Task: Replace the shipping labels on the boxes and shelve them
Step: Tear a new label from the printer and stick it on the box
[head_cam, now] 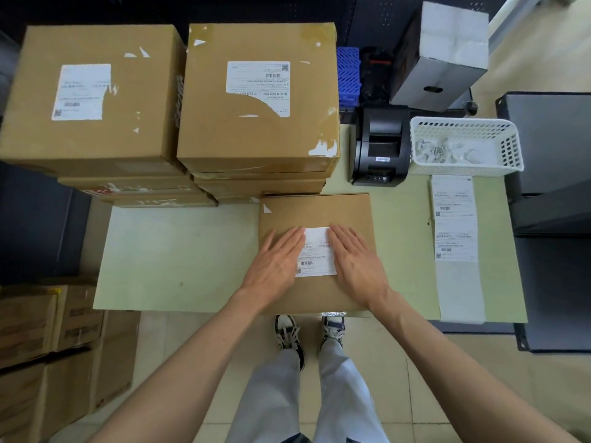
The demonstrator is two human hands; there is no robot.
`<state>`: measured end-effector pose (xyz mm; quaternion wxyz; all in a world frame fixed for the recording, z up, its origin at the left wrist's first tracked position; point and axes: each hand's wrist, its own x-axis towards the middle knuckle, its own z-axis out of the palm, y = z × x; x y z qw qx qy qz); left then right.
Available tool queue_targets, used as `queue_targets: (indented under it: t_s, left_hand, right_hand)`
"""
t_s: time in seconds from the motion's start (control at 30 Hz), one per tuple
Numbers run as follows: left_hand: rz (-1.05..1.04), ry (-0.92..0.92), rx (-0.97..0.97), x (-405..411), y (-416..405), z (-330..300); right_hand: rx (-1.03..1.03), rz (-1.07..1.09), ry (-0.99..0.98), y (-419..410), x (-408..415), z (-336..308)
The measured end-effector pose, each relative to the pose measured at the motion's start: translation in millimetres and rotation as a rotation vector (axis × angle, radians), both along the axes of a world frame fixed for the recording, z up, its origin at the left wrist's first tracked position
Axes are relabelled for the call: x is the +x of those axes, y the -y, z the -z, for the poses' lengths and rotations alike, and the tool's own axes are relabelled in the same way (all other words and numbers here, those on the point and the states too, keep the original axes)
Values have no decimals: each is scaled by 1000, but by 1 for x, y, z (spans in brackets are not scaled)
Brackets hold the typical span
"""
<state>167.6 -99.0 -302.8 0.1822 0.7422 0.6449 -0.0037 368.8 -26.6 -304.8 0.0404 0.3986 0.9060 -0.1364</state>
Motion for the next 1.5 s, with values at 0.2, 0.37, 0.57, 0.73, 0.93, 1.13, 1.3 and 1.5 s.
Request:
queue_targets:
  t_s: [0.2, 0.37, 0.57, 0.73, 0.93, 1.13, 1.3, 1.5]
  left_hand:
    - [-1, -132, 53, -7, 8, 4]
    - [-36, -125, 21, -1, 10, 5]
    - [-4, -63, 110, 5, 25, 1]
    - [50, -30, 110, 29, 51, 7]
    - [100, -89, 101, 14, 64, 14]
    - [60, -96, 117, 5, 73, 9]
    - [112, -94, 135, 28, 60, 6]
    - [181, -136, 94, 15, 59, 12]
  right_hand:
    - [18, -6, 65, -3, 10, -1]
    - [14, 13, 116, 1, 8, -1]
    - [69, -47, 65, 18, 14, -14]
    - [35, -128, 25, 57, 14, -19]
    - [32, -151, 83, 60, 33, -11]
    - [43, -102, 98, 60, 47, -17]
    - [37, -136, 75, 67, 22, -19]
    - [32, -144, 104, 63, 44, -15]
